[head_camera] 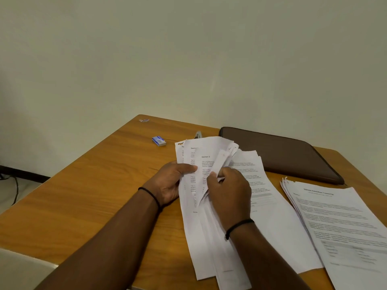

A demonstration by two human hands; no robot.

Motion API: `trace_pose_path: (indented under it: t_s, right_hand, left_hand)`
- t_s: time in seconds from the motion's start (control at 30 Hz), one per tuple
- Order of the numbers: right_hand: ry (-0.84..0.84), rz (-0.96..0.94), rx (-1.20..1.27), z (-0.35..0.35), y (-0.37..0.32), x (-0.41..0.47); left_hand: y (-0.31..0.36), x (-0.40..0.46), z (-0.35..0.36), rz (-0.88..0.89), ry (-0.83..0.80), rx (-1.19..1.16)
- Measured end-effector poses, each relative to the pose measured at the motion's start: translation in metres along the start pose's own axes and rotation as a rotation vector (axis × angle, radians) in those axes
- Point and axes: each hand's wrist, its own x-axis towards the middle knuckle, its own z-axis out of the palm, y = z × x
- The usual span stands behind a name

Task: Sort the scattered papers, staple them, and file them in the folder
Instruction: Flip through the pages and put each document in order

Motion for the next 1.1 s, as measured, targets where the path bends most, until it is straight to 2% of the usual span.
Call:
trace_pose_path:
  t_s: [0.2, 0.33, 0.47, 0.6, 0.73, 0.93, 1.1]
  right_hand:
    - [0.206, 0.095, 0.248, -0.005, 0.004, 0.005]
    - [0.164, 0.119, 0.382, -0.009, 0.001, 0.003]
    - [0.132, -0.047, 0.122, -0.004, 0.001, 0.000]
    - [-0.049, -0.132, -0.041, -0.002, -0.005, -0.006]
    - [-0.063, -0.137, -0.134, 0.000, -0.008, -0.007]
    - [0.103, 0.092, 0.257, -0.003, 0.007, 0.007]
    - [0.075, 0.142, 0.428, -0.003, 0.012, 0.008]
  left_hand:
    - [0.001, 0.005, -0.003, -0.013, 0.028, -0.029]
    - [0.001, 0.006, -0.007, -0.022, 0.029, -0.054]
    - [-0.002, 0.008, -0.010, -0.015, 0.022, -0.070]
    - [-0.003, 0.006, -0.008, -0.031, 0.009, -0.084]
    - [-0.001, 0.003, -0.007, -0.047, 0.012, -0.095]
    - [0.000, 0.007, -0.010, -0.049, 0.000, -0.088]
    - [-0.003, 0.008, -0.009, -0.044, 0.000, -0.029]
